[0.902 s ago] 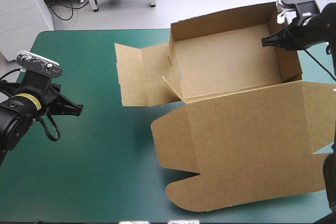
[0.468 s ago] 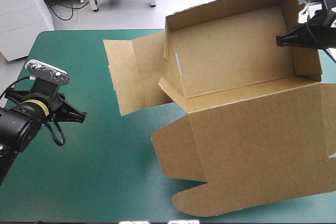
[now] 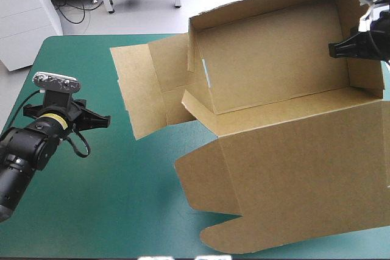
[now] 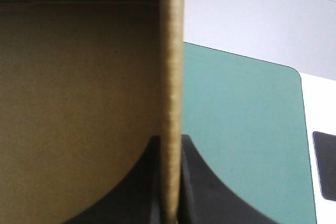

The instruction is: Fold the box

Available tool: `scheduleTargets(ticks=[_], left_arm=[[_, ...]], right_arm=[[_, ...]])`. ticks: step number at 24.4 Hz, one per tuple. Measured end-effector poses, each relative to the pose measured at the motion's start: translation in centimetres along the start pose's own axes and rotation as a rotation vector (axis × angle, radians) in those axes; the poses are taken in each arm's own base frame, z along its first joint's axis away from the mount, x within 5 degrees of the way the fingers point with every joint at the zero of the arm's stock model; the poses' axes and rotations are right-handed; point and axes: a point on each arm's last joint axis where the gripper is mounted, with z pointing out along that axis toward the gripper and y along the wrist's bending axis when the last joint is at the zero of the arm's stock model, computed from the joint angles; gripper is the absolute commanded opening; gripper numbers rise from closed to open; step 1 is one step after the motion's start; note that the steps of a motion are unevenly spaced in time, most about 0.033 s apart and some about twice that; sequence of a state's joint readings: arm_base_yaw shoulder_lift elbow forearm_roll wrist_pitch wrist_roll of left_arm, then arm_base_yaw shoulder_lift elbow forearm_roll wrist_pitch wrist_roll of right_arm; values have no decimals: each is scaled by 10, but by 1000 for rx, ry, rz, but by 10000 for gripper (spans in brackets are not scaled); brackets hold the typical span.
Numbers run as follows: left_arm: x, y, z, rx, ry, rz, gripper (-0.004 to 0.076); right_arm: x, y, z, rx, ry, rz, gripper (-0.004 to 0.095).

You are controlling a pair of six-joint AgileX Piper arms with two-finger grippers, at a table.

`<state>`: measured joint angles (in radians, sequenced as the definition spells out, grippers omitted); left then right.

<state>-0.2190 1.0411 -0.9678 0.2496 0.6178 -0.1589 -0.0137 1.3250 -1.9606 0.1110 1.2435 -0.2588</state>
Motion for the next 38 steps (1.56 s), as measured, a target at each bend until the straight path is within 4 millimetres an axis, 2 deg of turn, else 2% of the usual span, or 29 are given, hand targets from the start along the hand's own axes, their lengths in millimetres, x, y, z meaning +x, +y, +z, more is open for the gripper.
scheduleTargets(ticks=[8,16,21,22,24,27,29,33,38], left_arm=[[10,11,33,238,114,-82,-4],[19,40,58,570,108,-341,-6],[15,37,71,775,65,-469,4],[13,31,76,828,60,-497,22],[12,20,82,896,79,-502,142],[9,6,84,956,79,-507,447],[2,-4,82,1010,43,-521,537],[-8,-33,76,1124,12,-513,541],[-16,-38,72,1167,-55,-535,541]], right_arm=[[0,0,-2,0,-5,-1,-23],[0,1,-2,-7,-6,1,-23],[-1,4,-2,-44,-16,14,-23],[-1,5,-2,-53,-19,17,-23],[-2,7,-2,-68,-23,23,-23],[-2,8,-2,-85,-27,26,-23],[-2,8,-2,-90,-29,26,-23],[-2,9,-3,-95,-30,26,-23],[-3,10,-3,-102,-32,28,-23]])
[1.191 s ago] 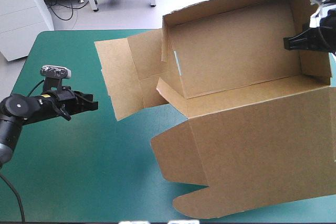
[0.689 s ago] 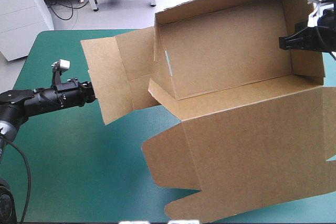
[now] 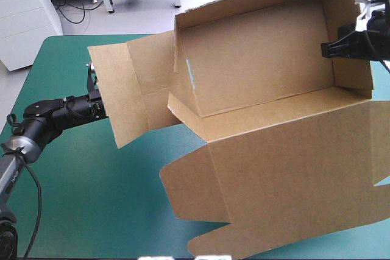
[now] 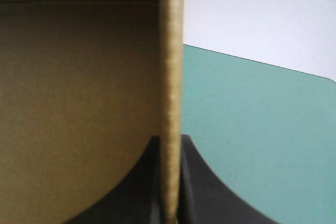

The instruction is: Fold the box

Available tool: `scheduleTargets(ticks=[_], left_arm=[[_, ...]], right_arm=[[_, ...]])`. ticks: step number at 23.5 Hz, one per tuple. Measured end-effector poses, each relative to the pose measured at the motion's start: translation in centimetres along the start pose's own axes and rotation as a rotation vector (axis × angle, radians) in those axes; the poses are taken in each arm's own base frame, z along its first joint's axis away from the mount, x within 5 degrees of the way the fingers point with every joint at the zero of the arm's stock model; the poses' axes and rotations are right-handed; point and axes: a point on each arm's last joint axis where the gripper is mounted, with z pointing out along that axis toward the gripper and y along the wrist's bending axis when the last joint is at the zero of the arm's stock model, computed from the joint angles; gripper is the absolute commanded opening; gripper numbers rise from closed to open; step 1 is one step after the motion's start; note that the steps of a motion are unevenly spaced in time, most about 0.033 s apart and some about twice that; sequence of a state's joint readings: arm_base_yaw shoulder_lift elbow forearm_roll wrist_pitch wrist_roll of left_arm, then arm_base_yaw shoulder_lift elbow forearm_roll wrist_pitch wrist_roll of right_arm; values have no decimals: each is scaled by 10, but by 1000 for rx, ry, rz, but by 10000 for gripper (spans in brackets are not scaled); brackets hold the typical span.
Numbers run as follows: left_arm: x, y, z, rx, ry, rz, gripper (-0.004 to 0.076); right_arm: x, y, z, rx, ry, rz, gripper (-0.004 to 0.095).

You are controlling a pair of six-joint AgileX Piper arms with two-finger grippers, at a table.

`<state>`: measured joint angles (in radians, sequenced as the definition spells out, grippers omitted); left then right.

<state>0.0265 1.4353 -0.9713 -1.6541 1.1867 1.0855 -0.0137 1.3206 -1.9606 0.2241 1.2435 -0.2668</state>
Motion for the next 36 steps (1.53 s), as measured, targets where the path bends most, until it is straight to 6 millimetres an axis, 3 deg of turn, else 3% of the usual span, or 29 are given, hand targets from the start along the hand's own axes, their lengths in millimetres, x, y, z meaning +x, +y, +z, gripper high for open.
scheduleTargets(ticks=[6,13,22,36], left_arm=[[-7,-11,7,30,2,55,541],[-21,-38,20,101,14,152,541],[-15,-50,32,148,51,176,541],[-29,-69,33,185,34,246,541]], right_arm=[[4,1,7,-18,23,7,-23],[12,-2,26,-29,76,40,-21],[12,-5,43,-31,87,69,-21],[3,16,49,-3,30,34,-16]])
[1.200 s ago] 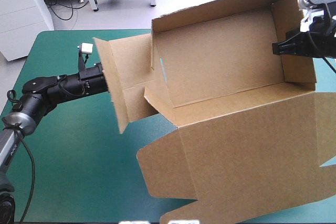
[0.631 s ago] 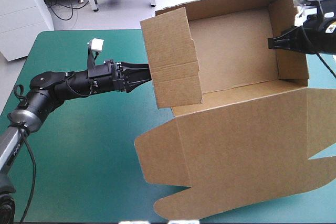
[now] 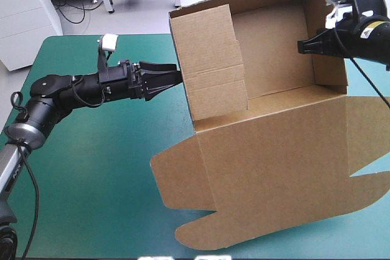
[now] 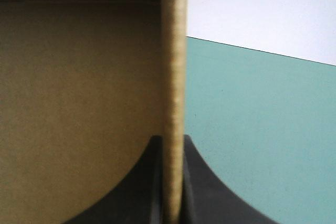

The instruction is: Fold the box

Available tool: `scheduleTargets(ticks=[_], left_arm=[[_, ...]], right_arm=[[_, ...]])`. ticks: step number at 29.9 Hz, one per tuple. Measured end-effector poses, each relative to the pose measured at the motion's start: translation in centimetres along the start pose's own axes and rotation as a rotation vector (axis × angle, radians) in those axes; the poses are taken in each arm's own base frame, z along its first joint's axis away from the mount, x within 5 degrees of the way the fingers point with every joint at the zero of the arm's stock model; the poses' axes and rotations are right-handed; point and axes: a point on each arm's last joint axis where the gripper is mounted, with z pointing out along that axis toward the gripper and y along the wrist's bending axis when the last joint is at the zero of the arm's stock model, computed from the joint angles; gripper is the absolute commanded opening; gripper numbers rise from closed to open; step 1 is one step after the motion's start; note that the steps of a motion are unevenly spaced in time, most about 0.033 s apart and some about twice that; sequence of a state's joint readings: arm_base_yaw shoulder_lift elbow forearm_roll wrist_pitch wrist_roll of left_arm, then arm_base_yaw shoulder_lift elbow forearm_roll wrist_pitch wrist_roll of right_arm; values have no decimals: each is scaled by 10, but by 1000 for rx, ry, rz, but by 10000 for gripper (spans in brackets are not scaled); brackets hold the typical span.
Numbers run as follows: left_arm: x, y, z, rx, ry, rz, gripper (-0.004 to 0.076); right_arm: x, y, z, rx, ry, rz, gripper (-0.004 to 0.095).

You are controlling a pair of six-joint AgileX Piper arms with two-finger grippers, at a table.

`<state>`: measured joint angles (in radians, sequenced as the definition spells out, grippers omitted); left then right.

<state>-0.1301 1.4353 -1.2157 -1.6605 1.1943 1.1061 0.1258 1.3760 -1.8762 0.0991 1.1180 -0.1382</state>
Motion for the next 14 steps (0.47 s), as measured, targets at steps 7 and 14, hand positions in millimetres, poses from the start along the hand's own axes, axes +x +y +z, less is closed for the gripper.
scheduleTargets(ticks=[7,14], left_arm=[[-3,-2,0,3,-3,6,541],[-12,-8,1,-7,5,33,541]], right_arm=[[0,-1,14,4,19,14,-15],[-2,6,25,5,8,17,-15]])
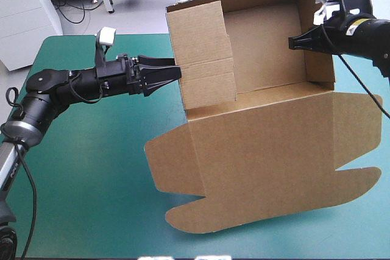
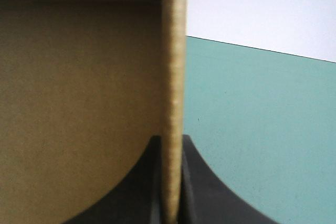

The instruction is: Fold the box

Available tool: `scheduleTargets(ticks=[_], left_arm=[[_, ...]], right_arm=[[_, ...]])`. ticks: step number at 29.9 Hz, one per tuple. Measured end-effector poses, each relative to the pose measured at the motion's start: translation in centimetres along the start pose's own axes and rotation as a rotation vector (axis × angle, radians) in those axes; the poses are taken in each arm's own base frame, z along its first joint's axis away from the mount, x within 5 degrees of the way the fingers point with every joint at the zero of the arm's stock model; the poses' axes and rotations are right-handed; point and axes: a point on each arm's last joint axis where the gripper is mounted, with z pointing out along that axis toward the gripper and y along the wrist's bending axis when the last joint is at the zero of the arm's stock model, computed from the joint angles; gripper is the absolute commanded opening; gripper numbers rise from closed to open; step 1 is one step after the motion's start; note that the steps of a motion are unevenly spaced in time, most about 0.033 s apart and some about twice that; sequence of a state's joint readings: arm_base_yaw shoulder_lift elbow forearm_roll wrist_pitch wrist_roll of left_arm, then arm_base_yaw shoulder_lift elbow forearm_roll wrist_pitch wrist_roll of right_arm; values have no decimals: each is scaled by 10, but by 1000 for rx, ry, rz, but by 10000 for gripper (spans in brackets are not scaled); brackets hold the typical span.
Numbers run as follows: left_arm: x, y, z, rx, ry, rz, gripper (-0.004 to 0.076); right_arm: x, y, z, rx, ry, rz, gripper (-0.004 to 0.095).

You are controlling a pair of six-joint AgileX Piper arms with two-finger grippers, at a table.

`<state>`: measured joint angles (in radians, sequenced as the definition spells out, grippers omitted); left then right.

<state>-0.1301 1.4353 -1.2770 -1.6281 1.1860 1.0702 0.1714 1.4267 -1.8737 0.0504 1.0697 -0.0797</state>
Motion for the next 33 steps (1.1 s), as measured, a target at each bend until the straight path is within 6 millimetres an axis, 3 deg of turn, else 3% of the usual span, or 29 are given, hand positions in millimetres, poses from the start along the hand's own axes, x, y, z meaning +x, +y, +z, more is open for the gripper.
scheduleTargets(ticks=[9,16,22,33], left_arm=[[-23,-5,-2,-191,54,35,541],[-49,-22,-3,-352,101,65,540],[-52,-33,17,-492,211,77,540],[-51,-21,58,-721,293,59,507]], right_arm=[[-4,13,9,-1,-29,-14,-15],[-6,17,13,-8,-47,-2,-15],[-5,16,16,-2,-41,4,-16],[-7,16,17,-2,-56,21,-16]])
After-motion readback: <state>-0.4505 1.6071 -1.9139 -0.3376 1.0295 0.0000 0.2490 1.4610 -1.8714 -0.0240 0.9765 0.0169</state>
